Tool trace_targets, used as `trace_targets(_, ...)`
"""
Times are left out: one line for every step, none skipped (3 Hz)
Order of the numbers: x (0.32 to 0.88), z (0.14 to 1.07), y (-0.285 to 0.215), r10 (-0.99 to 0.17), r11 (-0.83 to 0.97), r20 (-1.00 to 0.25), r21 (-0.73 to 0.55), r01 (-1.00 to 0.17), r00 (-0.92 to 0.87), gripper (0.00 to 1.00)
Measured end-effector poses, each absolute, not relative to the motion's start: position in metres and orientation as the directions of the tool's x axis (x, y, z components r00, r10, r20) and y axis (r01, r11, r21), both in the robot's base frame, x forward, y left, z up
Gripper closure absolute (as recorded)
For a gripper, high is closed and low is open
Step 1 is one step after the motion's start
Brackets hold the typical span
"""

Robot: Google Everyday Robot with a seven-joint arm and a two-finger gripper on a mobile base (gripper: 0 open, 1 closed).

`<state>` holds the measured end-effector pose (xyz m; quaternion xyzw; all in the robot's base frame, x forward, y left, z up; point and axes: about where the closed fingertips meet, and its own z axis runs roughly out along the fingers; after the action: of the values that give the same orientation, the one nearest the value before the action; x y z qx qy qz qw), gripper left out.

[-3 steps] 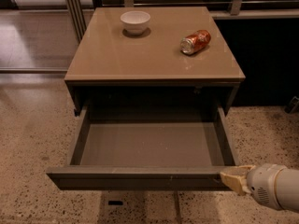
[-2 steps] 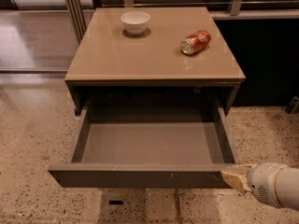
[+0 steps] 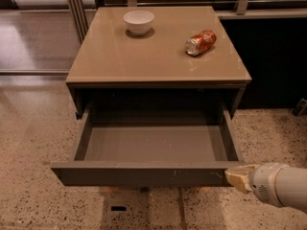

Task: Close top drawer

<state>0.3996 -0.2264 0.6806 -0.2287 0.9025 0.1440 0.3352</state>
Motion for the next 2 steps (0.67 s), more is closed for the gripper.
trace_targets(0.399, 0.682, -0.226, -0.316, 0.854, -0.671, 0.107, -0.509, -0.671, 1.00)
trace_targets(0.423, 0.670, -0.234, -0.339, 0.864, -0.657, 0.066, -0.500, -0.673, 1.00)
